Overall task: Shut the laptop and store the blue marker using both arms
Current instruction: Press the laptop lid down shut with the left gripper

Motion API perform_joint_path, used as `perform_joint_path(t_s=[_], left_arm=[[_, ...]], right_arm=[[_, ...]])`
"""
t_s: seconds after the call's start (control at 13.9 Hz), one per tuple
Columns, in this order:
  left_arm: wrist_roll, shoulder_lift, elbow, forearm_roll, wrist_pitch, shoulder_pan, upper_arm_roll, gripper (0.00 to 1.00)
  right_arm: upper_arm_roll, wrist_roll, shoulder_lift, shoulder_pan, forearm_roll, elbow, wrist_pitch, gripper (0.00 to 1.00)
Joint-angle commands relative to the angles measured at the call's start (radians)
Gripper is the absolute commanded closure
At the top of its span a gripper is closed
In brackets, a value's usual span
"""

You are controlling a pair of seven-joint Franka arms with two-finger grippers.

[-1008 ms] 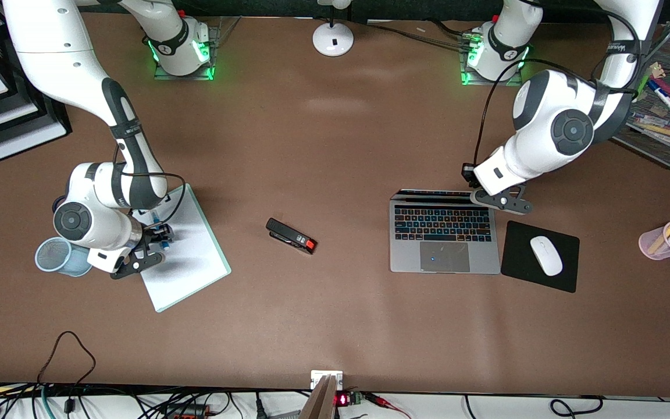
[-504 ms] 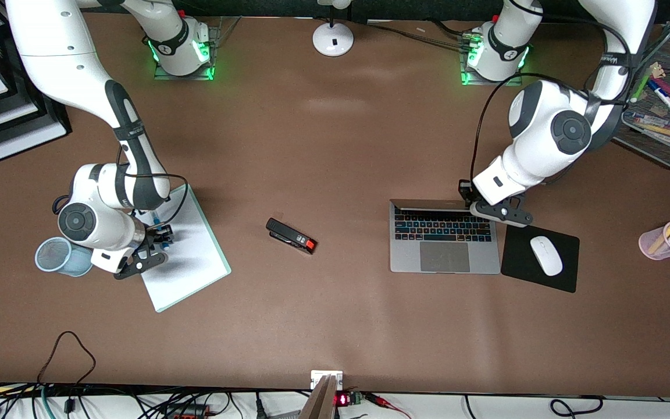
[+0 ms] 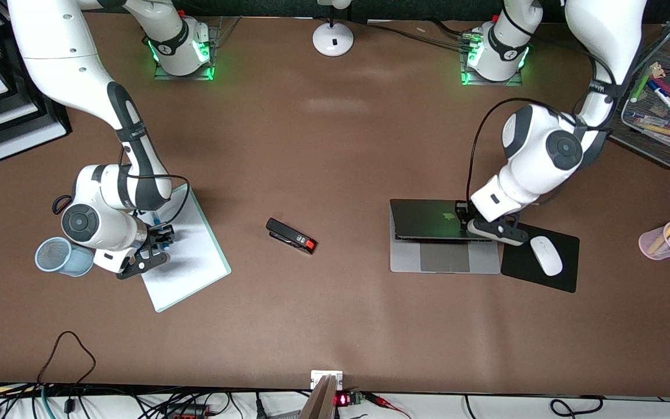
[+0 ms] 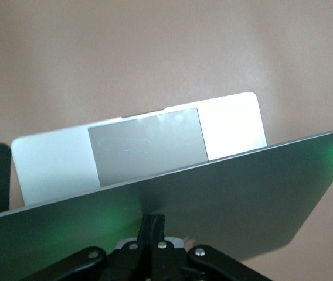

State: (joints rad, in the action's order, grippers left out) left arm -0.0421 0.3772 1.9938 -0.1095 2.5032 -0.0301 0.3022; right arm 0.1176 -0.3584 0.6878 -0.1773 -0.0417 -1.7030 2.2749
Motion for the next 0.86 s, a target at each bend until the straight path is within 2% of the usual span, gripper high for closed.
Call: perform_joint_path(t_s=[0.0, 0.65, 0.79], left_arm=[[-0.035, 0.09, -0.104, -0.006, -0.003, -0.002, 0.005, 1.0], [-0.036, 0.232, -0.142, -0.004, 0.143, 0.01, 0.005, 1.0], [-0.073, 0.249, -0.144, -0.006, 0.144, 0.01, 0.002, 1.0]], right_arm=[[0.001, -0.005, -0.001, -0.008, -0.02, -0.007, 0.015, 0.65], [0.002, -0.005, 0.001, -0.016, -0.02, 0.002, 0.015, 0.71], [0.002, -0.007, 0.004, -0.014, -0.02, 0.002, 0.017, 0.78]])
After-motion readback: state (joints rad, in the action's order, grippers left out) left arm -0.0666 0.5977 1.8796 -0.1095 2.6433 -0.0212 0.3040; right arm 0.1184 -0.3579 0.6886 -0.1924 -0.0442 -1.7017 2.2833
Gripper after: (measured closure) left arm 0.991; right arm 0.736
